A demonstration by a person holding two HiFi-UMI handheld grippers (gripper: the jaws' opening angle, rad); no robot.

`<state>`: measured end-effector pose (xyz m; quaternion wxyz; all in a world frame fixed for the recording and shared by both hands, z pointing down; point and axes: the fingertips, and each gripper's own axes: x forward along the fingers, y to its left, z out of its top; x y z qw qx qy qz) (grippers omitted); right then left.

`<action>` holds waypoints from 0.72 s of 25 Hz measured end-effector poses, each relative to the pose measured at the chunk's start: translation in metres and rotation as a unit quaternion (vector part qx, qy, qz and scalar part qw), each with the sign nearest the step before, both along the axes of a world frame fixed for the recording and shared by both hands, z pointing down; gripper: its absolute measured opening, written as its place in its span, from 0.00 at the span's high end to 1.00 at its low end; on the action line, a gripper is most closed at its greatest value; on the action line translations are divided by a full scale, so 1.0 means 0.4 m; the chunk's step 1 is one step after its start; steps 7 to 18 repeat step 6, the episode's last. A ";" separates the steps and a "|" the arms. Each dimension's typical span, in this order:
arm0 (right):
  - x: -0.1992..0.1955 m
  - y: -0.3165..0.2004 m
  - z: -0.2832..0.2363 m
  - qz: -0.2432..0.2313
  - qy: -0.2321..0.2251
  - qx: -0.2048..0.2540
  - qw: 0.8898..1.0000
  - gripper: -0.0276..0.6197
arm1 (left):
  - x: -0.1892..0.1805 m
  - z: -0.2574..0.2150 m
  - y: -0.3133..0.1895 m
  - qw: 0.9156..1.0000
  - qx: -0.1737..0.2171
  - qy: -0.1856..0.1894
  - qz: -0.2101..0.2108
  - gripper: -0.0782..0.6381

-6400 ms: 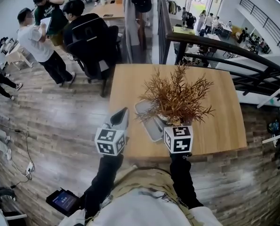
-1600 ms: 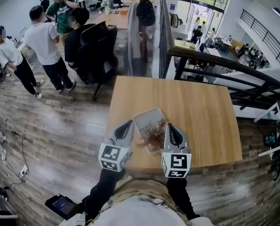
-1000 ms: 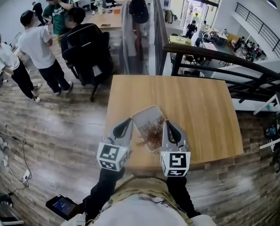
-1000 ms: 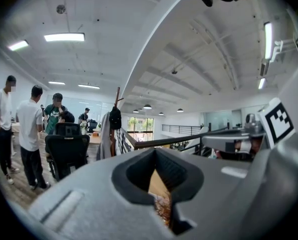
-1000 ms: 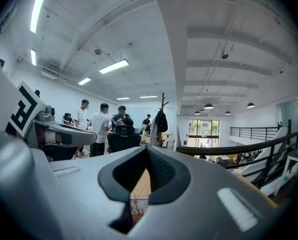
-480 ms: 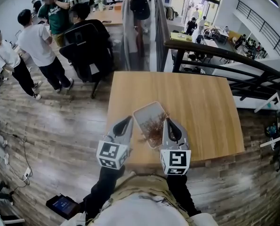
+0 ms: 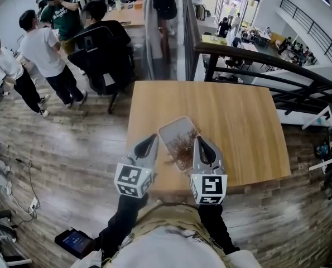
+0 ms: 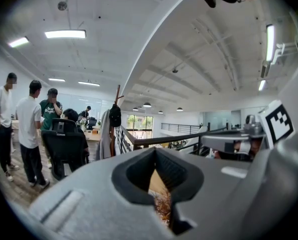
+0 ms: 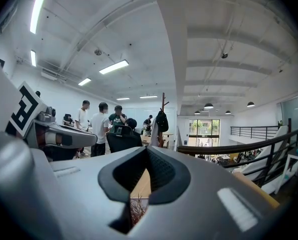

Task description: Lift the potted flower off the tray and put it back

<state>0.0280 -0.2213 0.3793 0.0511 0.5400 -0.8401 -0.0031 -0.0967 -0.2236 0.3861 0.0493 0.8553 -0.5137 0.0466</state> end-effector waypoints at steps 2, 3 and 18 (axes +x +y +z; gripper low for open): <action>-0.003 0.000 -0.002 0.000 0.000 0.002 1.000 0.95 | -0.002 0.003 0.001 1.000 -0.001 -0.001 0.001 0.89; -0.004 0.000 -0.004 -0.001 0.000 0.004 1.000 0.95 | -0.001 0.003 0.001 1.000 0.000 -0.001 0.002 0.89; -0.007 -0.003 -0.010 -0.005 0.001 0.010 1.000 0.95 | 0.002 -0.003 -0.002 1.000 0.003 -0.002 0.002 0.89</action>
